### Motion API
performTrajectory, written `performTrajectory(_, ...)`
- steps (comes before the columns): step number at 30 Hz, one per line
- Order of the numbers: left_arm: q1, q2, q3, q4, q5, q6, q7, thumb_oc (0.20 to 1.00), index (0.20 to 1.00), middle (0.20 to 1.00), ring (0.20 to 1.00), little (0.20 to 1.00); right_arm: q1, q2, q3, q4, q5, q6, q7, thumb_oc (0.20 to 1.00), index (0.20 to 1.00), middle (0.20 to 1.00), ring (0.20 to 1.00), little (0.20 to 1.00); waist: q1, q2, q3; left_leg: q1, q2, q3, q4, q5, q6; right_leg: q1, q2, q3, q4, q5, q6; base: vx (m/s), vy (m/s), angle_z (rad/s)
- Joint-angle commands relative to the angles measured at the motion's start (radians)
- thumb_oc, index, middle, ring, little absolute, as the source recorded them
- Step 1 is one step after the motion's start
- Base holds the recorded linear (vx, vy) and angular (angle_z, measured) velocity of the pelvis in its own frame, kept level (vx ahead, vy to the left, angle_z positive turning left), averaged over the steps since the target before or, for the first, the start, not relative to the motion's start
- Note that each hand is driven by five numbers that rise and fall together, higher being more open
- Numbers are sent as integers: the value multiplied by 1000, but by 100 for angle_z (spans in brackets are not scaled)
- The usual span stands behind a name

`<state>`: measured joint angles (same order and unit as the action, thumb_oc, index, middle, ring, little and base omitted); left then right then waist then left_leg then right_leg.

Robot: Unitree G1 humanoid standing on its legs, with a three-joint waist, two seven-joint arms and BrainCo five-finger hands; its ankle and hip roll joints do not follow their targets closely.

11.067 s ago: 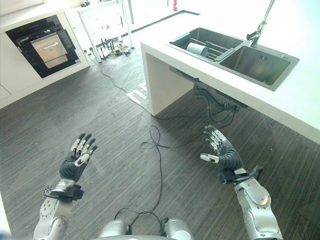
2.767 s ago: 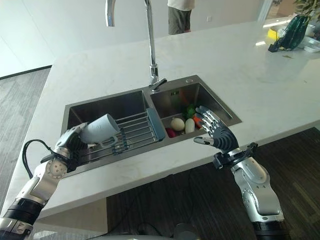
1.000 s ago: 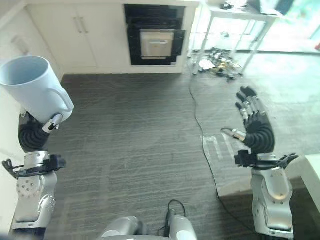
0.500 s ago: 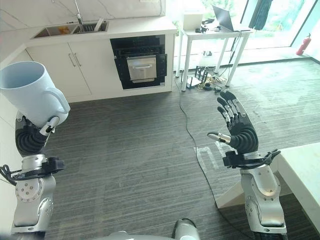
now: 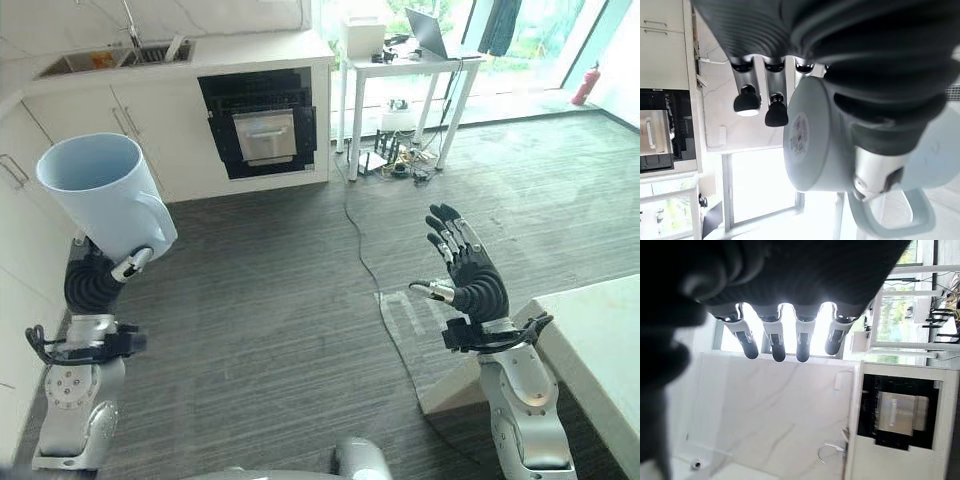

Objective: Place the dishes in the dishwasher.

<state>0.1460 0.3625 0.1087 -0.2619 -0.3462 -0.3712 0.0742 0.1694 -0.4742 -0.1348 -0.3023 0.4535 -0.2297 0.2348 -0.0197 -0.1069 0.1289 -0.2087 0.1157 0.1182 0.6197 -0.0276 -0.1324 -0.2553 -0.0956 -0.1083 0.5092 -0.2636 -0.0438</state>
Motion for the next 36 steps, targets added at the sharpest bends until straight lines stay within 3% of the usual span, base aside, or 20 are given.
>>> performTrajectory(1,-41,32,45,-50,-24,-49,-2,200,200,200,200,200,-71,4,-20,-45,30,-37,23,1000,1000,1000,1000,1000,7,21,51,58,-81,62,-207,-39,71,205,22,-1,-209,76,104,206,36,0)
performTrajectory(2,-35,32,47,-47,-16,-47,-1,200,200,200,200,200,-82,8,-9,-44,17,-30,28,1000,1000,1000,1000,1000,14,35,51,70,-69,76,-311,-17,68,214,34,0,-209,63,110,271,130,-15)
performTrajectory(3,-26,32,45,-42,-9,-51,8,200,200,200,200,200,-89,16,1,-41,9,-23,37,1000,1000,1000,1000,1000,21,70,56,12,-16,79,-320,-34,57,234,68,-3,-209,40,118,299,189,-25)
performTrajectory(5,1,28,45,-30,-6,-68,31,200,200,200,200,200,-80,21,14,-42,1,-15,53,1000,1000,1000,1000,1000,51,117,47,-105,28,-8,-320,-3,27,289,116,19,-209,-11,118,407,260,-7)
performTrajectory(6,13,26,48,-29,-7,-73,34,200,200,200,200,200,-74,11,14,-44,9,-7,59,1000,1000,1000,1000,1000,62,125,46,-129,34,-35,-320,15,19,313,125,27,-209,-31,114,446,270,-18)
performTrajectory(9,30,20,59,-33,-6,-71,25,200,200,200,200,200,-51,-11,11,-57,23,-7,80,1000,1000,1000,1000,1000,65,136,43,-138,82,11,-320,23,16,342,110,-2,-209,-54,115,372,235,-47)
performTrajectory(15,34,38,81,-52,-33,-58,5,200,200,200,200,200,-44,-19,-2,-77,42,4,71,1000,1000,1000,1000,1000,89,114,24,-102,34,9,-320,-18,48,395,61,6,-209,-68,142,309,211,-26)
performTrajectory(18,-10,55,75,-52,-27,-56,-13,200,200,200,200,200,-73,-4,-6,-63,33,-3,28,1000,1000,1000,1000,1000,113,86,-9,-90,-20,4,-320,-48,95,428,7,-19,-209,-44,185,329,296,16)
performTrajectory(22,-30,59,82,-55,-28,-33,-34,200,200,200,200,200,-78,15,-11,-58,23,-2,16,1000,1000,1000,1000,1000,111,65,-29,-69,-69,-12,-320,-73,130,443,-17,-27,-209,97,230,173,190,27)
performTrajectory(23,-34,57,87,-55,-28,-18,-42,200,200,200,200,200,-77,29,-12,-58,21,2,17,1000,1000,1000,1000,1000,108,61,-36,-53,-100,-34,-320,-89,148,460,-14,-24,-200,206,249,183,219,30)
performTrajectory(24,-35,51,88,-56,-18,-10,-43,200,200,200,200,200,-75,41,-8,-62,16,9,18,1000,1000,1000,1000,1000,105,64,-35,-36,-115,-53,-320,-99,157,431,-16,-14,-121,272,256,193,245,24)
performTrajectory(26,-28,53,96,-59,6,-4,-38,200,200,200,200,200,-63,61,7,-76,14,7,43,1000,1000,1000,1000,1000,93,96,-23,11,-123,-91,-320,-130,177,300,10,-4,137,335,253,165,222,32)
performTrajectory(28,-23,56,94,-57,26,-4,-19,200,200,200,200,200,-76,63,34,-69,3,6,43,1000,1000,1000,1000,1000,83,112,-12,42,-115,-93,-320,-148,179,181,4,-25,194,312,229,128,122,13)
performTrajectory(29,-26,62,96,-54,24,-2,-9,200,200,200,200,200,-81,52,39,-63,8,-1,40,1000,1000,1000,1000,1000,75,112,-6,48,-119,-98,-320,-149,175,152,15,-41,152,270,215,167,-25,-14)
performTrajectory(30,-42,70,99,-51,10,8,-12,200,200,200,200,200,-80,36,32,-65,17,2,35,1000,1000,1000,1000,1000,70,105,2,56,-130,-108,-320,-148,167,150,28,-87,1,222,199,188,-112,-1)
performTrajectory(32,-44,76,107,-45,-4,-2,-24,200,200,200,200,200,-75,24,12,-62,34,-3,44,1000,1000,1000,1000,1000,50,89,26,96,-136,-118,-320,-175,157,135,-9,-137,-209,268,200,198,-222,18)
performTrajectory(34,-31,73,108,-61,2,-5,-22,200,200,200,200,200,-73,17,-2,-57,57,-9,54,1000,1000,1000,1000,1000,23,64,53,146,-151,-124,-320,-213,148,4,-74,-96,-209,262,220,214,-310,64)
performTrajectory(36,-21,70,92,-70,18,-15,-8,200,200,200,200,200,-60,24,0,-69,55,-15,60,1000,1000,1000,1000,1000,-8,63,59,187,-171,-166,-320,-250,160,-78,-81,-12,-209,292,230,268,-301,36)
